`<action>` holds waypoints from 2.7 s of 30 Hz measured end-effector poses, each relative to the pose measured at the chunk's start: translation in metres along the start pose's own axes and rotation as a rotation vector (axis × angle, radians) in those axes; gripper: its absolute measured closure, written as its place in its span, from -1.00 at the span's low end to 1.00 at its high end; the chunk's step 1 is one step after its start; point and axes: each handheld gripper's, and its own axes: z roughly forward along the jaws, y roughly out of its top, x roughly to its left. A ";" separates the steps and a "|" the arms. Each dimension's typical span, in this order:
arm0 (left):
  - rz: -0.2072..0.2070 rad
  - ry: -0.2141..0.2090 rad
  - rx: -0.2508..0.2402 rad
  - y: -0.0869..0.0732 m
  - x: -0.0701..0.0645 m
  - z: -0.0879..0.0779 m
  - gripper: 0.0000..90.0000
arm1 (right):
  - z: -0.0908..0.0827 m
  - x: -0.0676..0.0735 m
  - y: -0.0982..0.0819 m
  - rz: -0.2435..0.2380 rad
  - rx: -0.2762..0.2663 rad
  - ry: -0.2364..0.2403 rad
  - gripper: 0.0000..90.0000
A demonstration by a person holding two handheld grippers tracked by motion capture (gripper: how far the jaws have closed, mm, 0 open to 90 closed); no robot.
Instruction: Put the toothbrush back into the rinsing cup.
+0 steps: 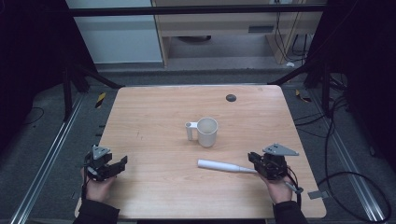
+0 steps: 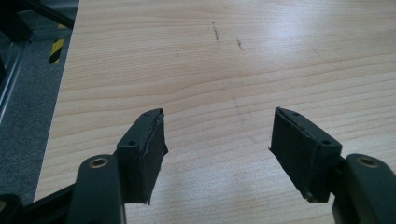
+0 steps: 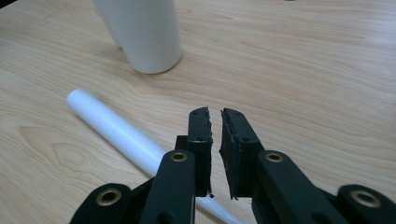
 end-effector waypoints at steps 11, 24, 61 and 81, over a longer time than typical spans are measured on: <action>0.003 0.003 0.010 0.001 -0.002 0.000 -0.26 | 0.017 0.024 0.012 -0.034 0.004 0.042 1.00; 0.006 0.010 0.011 0.001 -0.003 0.000 -0.27 | 0.046 0.062 0.025 -0.077 0.029 0.103 1.00; 0.020 0.006 0.030 0.001 -0.004 0.003 -0.29 | 0.106 0.098 0.020 -0.129 0.180 0.097 0.99; 0.024 0.005 0.039 0.001 -0.005 0.003 -0.29 | 0.093 0.096 0.010 -0.149 0.205 0.123 0.97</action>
